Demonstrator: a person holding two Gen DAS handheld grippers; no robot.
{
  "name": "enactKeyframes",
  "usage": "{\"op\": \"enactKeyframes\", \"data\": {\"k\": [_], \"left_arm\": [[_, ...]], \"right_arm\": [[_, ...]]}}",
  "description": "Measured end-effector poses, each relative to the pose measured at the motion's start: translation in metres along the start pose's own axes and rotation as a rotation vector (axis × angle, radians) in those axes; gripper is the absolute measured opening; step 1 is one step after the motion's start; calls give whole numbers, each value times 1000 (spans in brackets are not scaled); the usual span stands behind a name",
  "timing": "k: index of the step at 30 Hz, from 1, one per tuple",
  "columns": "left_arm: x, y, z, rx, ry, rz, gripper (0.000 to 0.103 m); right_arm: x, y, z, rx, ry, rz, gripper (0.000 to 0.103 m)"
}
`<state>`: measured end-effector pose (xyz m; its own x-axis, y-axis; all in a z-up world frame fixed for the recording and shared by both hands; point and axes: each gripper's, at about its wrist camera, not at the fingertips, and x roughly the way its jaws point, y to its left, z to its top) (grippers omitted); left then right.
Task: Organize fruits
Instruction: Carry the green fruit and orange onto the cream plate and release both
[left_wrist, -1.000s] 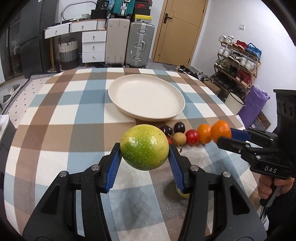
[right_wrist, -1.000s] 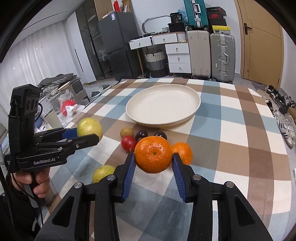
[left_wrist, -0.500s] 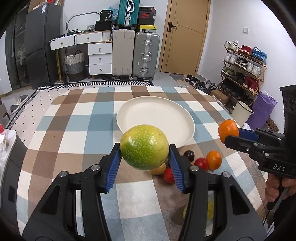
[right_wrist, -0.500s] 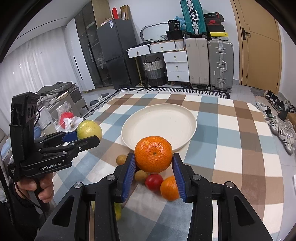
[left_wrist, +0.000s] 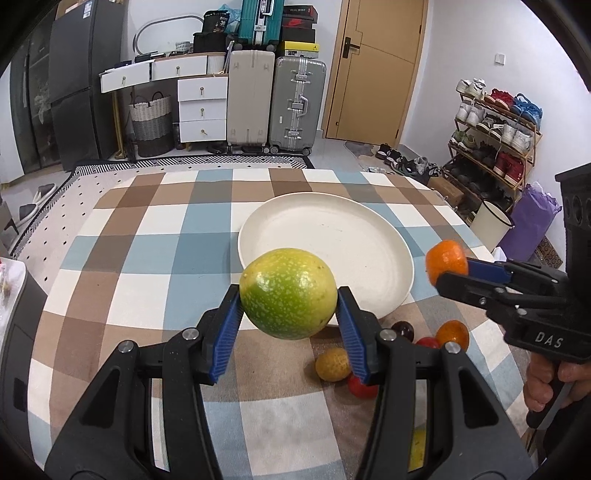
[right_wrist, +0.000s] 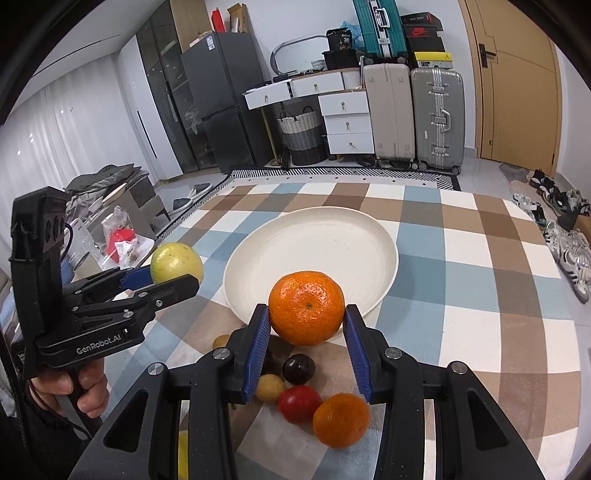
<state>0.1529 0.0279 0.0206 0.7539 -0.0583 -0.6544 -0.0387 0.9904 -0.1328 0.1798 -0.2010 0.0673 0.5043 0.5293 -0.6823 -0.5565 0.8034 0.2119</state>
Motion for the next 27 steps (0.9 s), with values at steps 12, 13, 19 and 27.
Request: {"op": "enactKeyframes", "data": {"k": [12, 13, 19, 27], "left_arm": [[54, -3, 7, 16, 43, -11, 48], [56, -3, 7, 17, 47, -12, 48], [75, -2, 9, 19, 74, -9, 48], [66, -8, 11, 37, 52, -23, 62]], "right_arm": [[48, -14, 10, 33, 53, -20, 41], [52, -14, 10, 35, 58, -22, 41], [66, -22, 12, 59, 81, -23, 41], [51, -15, 16, 12, 31, -59, 48]]}}
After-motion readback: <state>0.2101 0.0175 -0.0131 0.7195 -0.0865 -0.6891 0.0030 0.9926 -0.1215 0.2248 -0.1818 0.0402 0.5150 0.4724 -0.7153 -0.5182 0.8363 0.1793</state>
